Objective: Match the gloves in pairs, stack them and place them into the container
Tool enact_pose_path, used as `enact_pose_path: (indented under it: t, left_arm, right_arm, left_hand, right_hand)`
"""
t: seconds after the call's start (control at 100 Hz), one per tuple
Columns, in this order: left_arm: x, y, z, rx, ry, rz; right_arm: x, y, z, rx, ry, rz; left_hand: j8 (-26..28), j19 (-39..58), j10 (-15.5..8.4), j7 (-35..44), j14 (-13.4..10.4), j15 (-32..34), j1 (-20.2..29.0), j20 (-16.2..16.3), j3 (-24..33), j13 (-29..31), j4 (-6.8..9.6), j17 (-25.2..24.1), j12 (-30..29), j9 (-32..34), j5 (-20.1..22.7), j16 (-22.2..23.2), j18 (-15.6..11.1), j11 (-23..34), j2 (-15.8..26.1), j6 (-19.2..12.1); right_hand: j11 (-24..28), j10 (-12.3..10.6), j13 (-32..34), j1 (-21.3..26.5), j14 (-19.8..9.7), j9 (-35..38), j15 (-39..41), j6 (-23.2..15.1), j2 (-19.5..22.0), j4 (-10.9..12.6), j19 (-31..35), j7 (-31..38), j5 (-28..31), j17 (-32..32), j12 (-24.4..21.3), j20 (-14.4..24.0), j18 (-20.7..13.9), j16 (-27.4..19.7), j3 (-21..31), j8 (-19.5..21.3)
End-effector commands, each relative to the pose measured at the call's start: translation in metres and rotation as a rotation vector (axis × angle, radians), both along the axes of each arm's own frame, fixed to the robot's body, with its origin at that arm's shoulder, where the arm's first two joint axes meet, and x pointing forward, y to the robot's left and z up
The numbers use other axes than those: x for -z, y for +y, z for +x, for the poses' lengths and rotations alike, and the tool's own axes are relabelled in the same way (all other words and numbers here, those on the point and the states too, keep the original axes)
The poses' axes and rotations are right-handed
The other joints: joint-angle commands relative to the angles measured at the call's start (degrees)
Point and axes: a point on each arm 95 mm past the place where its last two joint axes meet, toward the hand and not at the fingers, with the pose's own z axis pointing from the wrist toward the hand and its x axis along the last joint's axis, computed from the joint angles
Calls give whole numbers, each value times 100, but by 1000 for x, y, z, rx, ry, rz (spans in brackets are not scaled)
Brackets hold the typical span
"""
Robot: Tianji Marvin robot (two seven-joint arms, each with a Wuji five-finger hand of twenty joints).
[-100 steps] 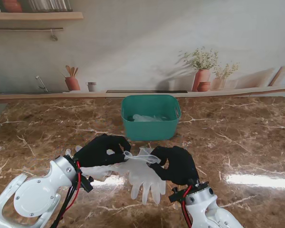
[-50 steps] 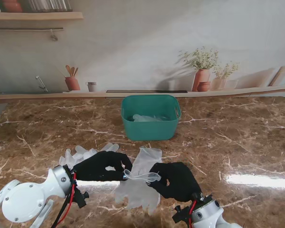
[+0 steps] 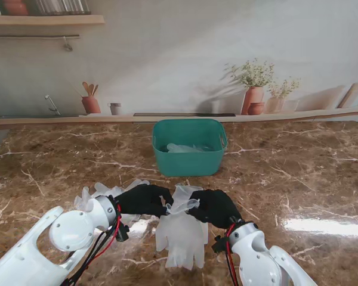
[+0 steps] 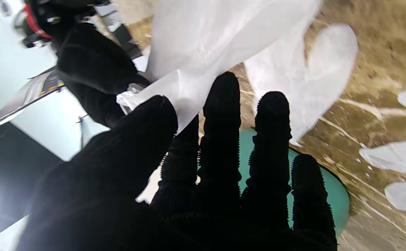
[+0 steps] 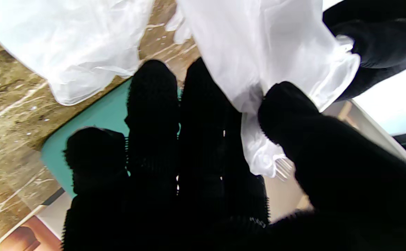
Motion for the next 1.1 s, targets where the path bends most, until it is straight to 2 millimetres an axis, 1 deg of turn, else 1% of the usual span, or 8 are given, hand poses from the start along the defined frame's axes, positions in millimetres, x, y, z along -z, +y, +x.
enact_pose_path:
  t: [0.0, 0.34, 0.82, 0.9, 0.94, 0.97, 1.04, 1.09]
  left_arm:
    - [4, -5, 12, -33, -21, 18]
    - [21, -34, 50, -76, -174, 171]
    - [42, -43, 70, -122, -229, 362]
    - [45, -43, 70, -133, -241, 378]
    - [46, -42, 70, -137, -249, 382]
    - [47, -42, 69, -138, -251, 386]
    - [47, -39, 65, -134, -254, 390]
    - [47, -37, 63, -139, -259, 389]
  right_arm:
    - [7, -6, 15, 24, 23, -22]
    - [38, -8, 62, 124, 68, -79]
    - [59, -4, 80, 183, 37, -291]
    - [61, -6, 78, 212, 25, -365]
    - [61, -8, 77, 221, 28, -401]
    - [60, -9, 75, 225, 32, -420]
    - [60, -13, 72, 234, 39, -467]
    - [59, -15, 70, 241, 42, -487]
  left_hand:
    - [110, 214, -7, 46, 112, 214, 100, -14, -202, 39, -125, -89, 59, 142, -244, 89, -22, 164, 100, -84]
    - [146, 339, -96, 42, -22, 215, 111, 46, -249, 23, -216, -67, 55, 73, -292, 69, -61, 128, 142, -253]
    - [93, 491, -124, 54, -10, 251, 16, 69, -226, 25, -227, 20, 81, 29, -308, 69, -98, 152, 123, -283]
    - [-423, 508, -15, 35, -25, 61, 81, -23, -686, -196, -145, -7, 135, -302, -392, -24, -83, 74, 237, -274]
    - [-911, 408, 53, -298, -50, -199, 72, -93, -848, -468, -146, -79, 99, -672, -508, -160, -58, -123, 226, -198]
    - [-1459, 267, 83, -757, -58, -431, -12, -179, -837, -682, -110, -150, 70, -1012, -498, -305, -38, -286, 295, -21]
    - [-2817, -38, 137, -2221, -35, -921, -607, -359, -288, -1170, 227, -269, -50, -1792, -343, -687, -4, -631, 614, 395]
    - [-3206, -221, 153, -2745, -53, -1181, -652, -452, -302, -1499, 255, -344, -118, -2305, -475, -886, -31, -767, 633, 432]
  right_hand:
    - [57, 53, 185, -165, -2, 247, -50, -66, -28, -129, 271, 176, 93, -49, -54, -111, -17, -60, 159, -26]
    - [-24, 34, 53, -205, -21, 225, -84, -185, -43, -137, 215, 136, 81, -223, -65, -121, -46, -43, 171, -36]
    - [-170, -17, -176, -508, -71, 114, -145, -110, -118, -67, 70, -101, 73, -386, -59, -125, -131, -45, 64, -558]
    - [-357, -48, -474, -755, -108, -212, -357, 157, -122, 108, -144, -927, -61, -599, -92, -211, -216, -102, -226, -528]
    - [-481, -76, -698, -902, -121, -442, -520, 280, -18, 350, -273, -1616, -109, -760, -113, -210, -263, -112, -352, -200]
    - [-791, -55, -1210, -1096, -146, -1018, -907, 420, 89, 767, -473, -2564, -429, -1040, -213, -191, -406, -182, -504, 280]
    - [-1093, -60, -1919, -1177, -192, -1906, -1277, 556, 132, 832, -678, -3158, -1131, -1403, -328, -163, -600, -266, -869, 250]
    - [-1335, -7, -2393, -1189, -224, -2630, -1541, 666, 181, 866, -883, -3438, -1564, -1679, -493, -132, -654, -347, -1147, 182]
